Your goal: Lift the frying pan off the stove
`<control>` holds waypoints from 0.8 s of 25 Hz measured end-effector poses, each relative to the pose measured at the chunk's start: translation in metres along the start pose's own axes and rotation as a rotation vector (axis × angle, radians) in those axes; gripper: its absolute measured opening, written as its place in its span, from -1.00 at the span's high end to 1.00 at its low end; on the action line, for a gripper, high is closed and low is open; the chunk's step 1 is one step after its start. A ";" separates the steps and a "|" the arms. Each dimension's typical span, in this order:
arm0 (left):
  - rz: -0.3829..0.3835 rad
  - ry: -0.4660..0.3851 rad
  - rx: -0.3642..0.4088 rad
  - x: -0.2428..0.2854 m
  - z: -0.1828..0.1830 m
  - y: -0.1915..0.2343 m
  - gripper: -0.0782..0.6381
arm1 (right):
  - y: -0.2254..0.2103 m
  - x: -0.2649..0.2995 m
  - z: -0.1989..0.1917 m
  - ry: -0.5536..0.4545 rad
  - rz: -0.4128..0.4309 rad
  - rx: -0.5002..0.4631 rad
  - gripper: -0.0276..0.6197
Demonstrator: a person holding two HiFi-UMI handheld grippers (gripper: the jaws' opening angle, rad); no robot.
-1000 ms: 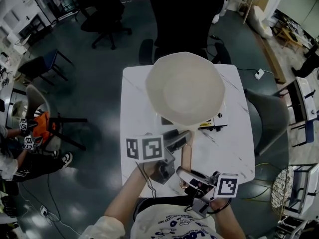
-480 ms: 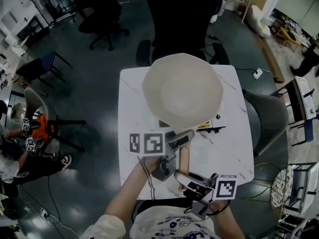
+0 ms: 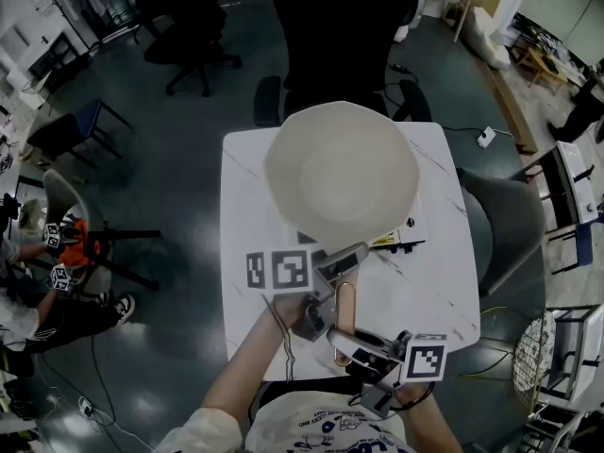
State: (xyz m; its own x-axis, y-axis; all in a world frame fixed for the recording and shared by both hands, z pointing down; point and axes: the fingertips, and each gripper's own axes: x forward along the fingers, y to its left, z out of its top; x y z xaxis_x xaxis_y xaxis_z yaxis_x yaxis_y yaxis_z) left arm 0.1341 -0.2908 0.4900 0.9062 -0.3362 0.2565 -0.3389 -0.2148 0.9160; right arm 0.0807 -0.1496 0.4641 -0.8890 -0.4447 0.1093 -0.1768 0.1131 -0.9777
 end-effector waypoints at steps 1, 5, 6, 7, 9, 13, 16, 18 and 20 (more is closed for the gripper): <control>0.000 0.001 -0.001 0.000 0.000 0.001 0.21 | 0.000 0.000 0.000 0.002 0.001 0.000 0.53; -0.003 -0.001 0.003 0.000 -0.001 0.001 0.21 | -0.001 0.001 -0.002 0.015 -0.004 -0.006 0.53; -0.005 -0.001 0.006 0.000 -0.002 0.001 0.21 | -0.001 0.001 -0.002 0.019 -0.009 -0.012 0.53; -0.006 -0.002 0.007 0.000 -0.002 0.000 0.21 | -0.001 0.001 -0.002 0.023 -0.014 -0.020 0.53; -0.012 -0.010 -0.002 -0.001 -0.002 -0.001 0.21 | -0.001 0.000 -0.002 0.023 -0.024 -0.036 0.52; -0.033 -0.023 -0.028 -0.001 -0.002 -0.001 0.23 | -0.001 -0.001 -0.003 0.012 -0.020 -0.034 0.52; -0.048 -0.027 -0.039 0.000 -0.003 -0.001 0.24 | -0.002 -0.001 -0.003 0.019 -0.024 -0.042 0.52; -0.054 -0.029 -0.038 -0.001 -0.003 0.000 0.24 | -0.003 -0.001 -0.003 0.026 -0.025 -0.050 0.52; -0.058 -0.030 -0.032 -0.001 -0.002 0.000 0.24 | -0.003 0.000 -0.004 0.034 -0.029 -0.061 0.52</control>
State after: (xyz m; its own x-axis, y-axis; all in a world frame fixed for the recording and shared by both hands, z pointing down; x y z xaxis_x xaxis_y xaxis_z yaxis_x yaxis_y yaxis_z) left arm 0.1339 -0.2885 0.4903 0.9160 -0.3512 0.1940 -0.2774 -0.2050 0.9386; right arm 0.0798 -0.1466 0.4678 -0.8968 -0.4181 0.1448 -0.2274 0.1548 -0.9614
